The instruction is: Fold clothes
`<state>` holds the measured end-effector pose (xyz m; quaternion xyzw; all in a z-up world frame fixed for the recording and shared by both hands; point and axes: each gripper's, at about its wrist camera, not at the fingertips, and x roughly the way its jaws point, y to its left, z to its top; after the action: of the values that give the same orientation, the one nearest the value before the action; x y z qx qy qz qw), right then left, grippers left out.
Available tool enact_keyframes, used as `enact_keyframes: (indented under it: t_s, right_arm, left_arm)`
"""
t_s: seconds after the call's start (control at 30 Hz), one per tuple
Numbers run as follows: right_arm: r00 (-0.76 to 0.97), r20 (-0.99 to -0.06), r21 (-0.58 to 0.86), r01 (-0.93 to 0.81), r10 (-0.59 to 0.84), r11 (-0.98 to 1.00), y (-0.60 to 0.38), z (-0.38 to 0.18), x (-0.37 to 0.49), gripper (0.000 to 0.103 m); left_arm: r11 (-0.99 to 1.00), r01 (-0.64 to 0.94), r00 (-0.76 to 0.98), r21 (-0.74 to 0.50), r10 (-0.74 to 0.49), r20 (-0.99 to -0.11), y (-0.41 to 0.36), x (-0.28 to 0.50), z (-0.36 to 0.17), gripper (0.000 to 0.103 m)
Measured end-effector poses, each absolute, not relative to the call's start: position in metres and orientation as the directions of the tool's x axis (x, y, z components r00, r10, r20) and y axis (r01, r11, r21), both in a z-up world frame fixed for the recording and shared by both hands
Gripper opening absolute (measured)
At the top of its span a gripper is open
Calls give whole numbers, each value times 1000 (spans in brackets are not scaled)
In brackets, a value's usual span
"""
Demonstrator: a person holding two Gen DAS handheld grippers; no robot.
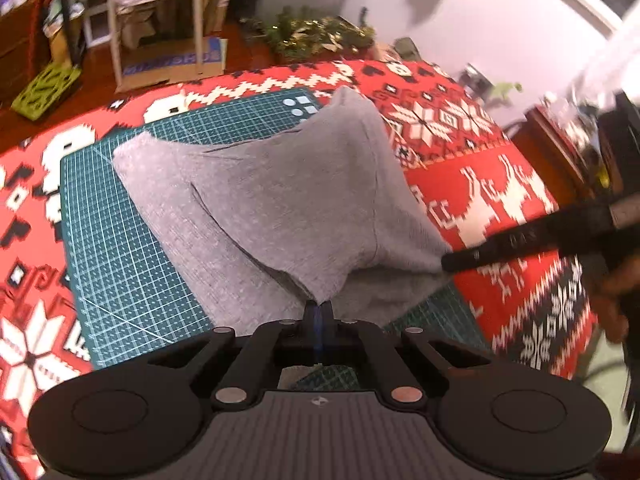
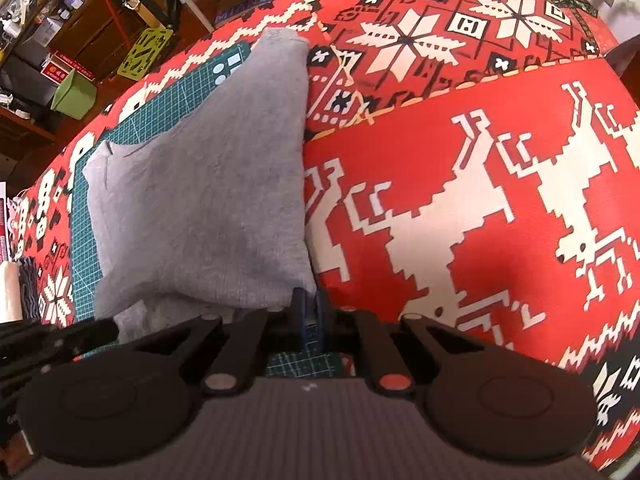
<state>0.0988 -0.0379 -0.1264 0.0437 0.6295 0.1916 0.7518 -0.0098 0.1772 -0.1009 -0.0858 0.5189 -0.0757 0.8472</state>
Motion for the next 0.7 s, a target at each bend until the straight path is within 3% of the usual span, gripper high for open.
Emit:
enact_keyframes:
  t_s: [0.13,0.33,0.5,0.67,0.7]
  right_arm:
    - [130,-933,301,-232,336,925,-38,-130,100,5]
    - [122,-935,293,-256,332,921,-34,-130,100,7]
    - [134,-930,298,-272,343,915,-42,-114,101,11]
    - [197,-920,272,-303,340,913,-43,-96,117,11]
    - [211,-916,270,-306,341,913,-42,-94,123,11]
  left_arm:
    - [965,52,402,-255,-254,-880,178,-9,-108,0]
    - [970,-33,346,-239,-214,-914,184,-2,-130,1]
    - [935,-107,367,-339,-280,-887,201,-10,-120,11]
    - [933,-154,449,-326,-228,-864,218,-2,-98,17]
    - [933,-168,476,-317,-204,-855,223,5,-95,22]
